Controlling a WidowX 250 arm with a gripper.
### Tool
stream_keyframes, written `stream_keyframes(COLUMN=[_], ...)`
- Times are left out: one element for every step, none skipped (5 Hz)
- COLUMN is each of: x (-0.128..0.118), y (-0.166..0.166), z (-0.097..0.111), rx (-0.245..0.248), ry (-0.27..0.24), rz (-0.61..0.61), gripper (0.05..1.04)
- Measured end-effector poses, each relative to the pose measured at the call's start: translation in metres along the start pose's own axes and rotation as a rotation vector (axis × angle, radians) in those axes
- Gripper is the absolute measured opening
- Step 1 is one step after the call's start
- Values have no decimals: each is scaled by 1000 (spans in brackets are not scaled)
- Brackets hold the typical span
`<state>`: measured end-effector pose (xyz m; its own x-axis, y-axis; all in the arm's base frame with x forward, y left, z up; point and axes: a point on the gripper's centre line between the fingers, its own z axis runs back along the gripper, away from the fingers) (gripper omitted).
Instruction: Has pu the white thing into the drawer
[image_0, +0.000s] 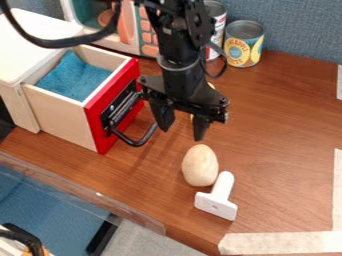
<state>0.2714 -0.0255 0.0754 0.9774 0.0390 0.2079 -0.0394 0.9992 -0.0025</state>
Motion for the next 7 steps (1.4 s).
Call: stream_keyframes(x=[0,-3,-8,-12,-18,-22,-24], y=[-1,-1,-4,-5,-8,-6,-4], z=[-9,-20,-27,-30,-38,-50,-64], rx=[17,29,13,11,9,27,47], ry=[4,13,23,28,29,44,59], rz=[7,26,49,75,93,112,122], gripper=[1016,1010,1004,1001,1001,1001,951])
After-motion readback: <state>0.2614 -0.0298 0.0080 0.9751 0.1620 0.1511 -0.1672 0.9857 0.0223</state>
